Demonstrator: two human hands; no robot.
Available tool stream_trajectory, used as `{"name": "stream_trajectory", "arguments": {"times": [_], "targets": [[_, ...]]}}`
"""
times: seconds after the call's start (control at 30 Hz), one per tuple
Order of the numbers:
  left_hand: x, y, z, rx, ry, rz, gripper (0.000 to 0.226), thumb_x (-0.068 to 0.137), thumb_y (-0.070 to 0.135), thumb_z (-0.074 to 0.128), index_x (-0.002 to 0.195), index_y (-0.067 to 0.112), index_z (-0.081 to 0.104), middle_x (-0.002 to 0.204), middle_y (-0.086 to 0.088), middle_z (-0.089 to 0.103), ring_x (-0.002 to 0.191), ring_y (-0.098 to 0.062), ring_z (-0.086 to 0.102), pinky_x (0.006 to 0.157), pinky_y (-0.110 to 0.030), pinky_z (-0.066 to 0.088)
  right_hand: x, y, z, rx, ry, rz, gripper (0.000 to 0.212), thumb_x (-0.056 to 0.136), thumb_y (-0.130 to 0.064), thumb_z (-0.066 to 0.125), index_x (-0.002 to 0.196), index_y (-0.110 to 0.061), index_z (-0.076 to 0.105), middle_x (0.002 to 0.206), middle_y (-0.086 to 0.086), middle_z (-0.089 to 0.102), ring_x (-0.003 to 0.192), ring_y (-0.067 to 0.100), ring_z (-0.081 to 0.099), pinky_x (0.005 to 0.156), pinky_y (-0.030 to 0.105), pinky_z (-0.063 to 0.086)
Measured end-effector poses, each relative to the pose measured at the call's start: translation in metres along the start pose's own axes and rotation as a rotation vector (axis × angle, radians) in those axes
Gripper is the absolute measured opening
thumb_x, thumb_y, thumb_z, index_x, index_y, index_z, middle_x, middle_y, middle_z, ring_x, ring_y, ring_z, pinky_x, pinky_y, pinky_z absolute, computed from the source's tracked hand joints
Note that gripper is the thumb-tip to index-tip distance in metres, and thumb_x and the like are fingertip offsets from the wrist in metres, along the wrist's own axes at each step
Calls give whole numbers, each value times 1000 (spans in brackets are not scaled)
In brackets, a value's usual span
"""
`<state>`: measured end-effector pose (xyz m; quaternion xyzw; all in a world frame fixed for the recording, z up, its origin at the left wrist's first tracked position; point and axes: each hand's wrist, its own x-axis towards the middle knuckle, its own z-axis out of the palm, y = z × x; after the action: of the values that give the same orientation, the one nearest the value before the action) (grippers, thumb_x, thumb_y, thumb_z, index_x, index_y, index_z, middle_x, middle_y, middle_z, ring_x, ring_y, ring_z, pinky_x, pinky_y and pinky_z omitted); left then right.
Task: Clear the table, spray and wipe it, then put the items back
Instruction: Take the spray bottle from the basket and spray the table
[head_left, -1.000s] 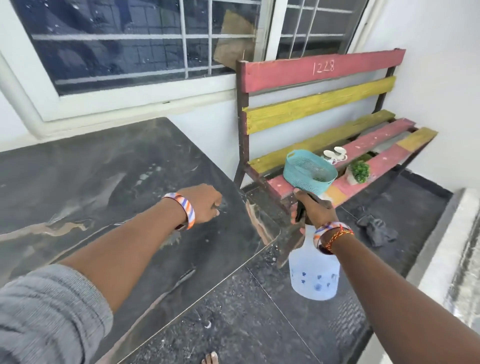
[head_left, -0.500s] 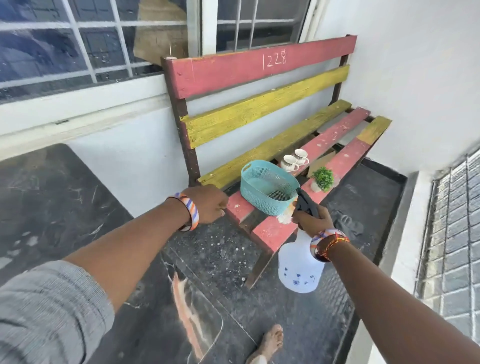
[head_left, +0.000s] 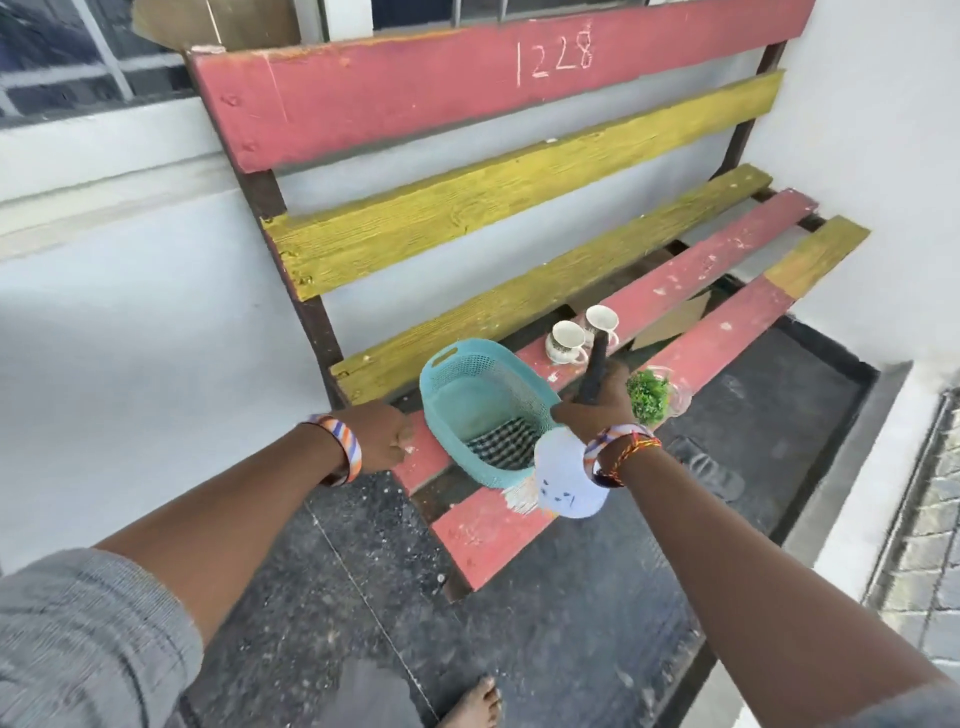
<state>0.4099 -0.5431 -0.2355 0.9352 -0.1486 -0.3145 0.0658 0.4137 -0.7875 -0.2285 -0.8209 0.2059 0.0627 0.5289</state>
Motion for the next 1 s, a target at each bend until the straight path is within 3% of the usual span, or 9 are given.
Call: {"name": "stream_trajectory", "arguments": {"times": [0.17,0.23,0.3,0.37,0.5,0.7,0.83,0.93,1.0], "targets": [[28,-20,-14,-38,11,-64,28,93,21,45,116,10,58,122,-10,58,113,-26,54,96,-32,44,51,-12,25,-88,-12,-74,39,80,11,47,106,-12,28,70,0,37,77,19,42,55,24,33],[45,-30,-18,-43,8,-71,18,94,22,46,108,19,57,113,-12,57,106,-23,53,89,-27,41,66,-15,40,-114,-31,-104,36,80,10,51,102,-11,31,75,7,47,81,22,47,65,29,39],[66,-38,-22,-55,5,-81,29,94,23,45,120,14,56,124,-10,57,114,-26,53,93,-29,41,79,-18,55,-158,-77,-106,33,79,9,59,93,-13,39,92,20,62,88,29,59,73,34,46],[90,-46,-23,-54,-9,-89,36,94,25,45,125,8,52,129,-13,54,117,-30,52,96,-34,44,91,-17,71,-150,-81,-90,36,77,7,64,83,-16,38,102,22,66,93,31,63,69,27,45],[130,-52,-22,-96,-37,-75,44,93,32,46,128,5,46,127,-15,53,112,-32,55,93,-41,48,114,-12,106,-84,-31,-57,47,68,1,75,101,-3,41,90,14,65,77,22,59,52,10,40],[171,-59,-15,-251,-100,-70,35,95,31,45,118,6,53,113,-14,63,101,-30,60,86,-41,50,131,5,135,-40,-4,30,58,63,-3,81,98,-15,37,93,13,72,86,27,69,78,40,56],[180,-63,-4,-394,-136,-88,31,94,21,48,117,2,55,100,-12,62,91,-28,60,78,-37,50,128,18,138,26,-64,41,69,65,2,80,116,-14,35,87,-4,67,85,21,66,83,39,55],[181,-67,5,-517,-113,-112,33,93,22,50,120,4,53,97,-12,66,85,-28,63,75,-39,52,117,38,129,-195,-81,142,90,68,-2,78,138,-10,22,103,4,59,101,25,59,86,37,49],[179,-68,9,-557,-103,-108,33,94,24,49,119,3,51,77,-4,60,64,-18,55,60,-30,45,112,53,121,-479,-177,224,69,75,-12,75,131,-7,35,108,11,58,105,29,58,84,35,47]]}}
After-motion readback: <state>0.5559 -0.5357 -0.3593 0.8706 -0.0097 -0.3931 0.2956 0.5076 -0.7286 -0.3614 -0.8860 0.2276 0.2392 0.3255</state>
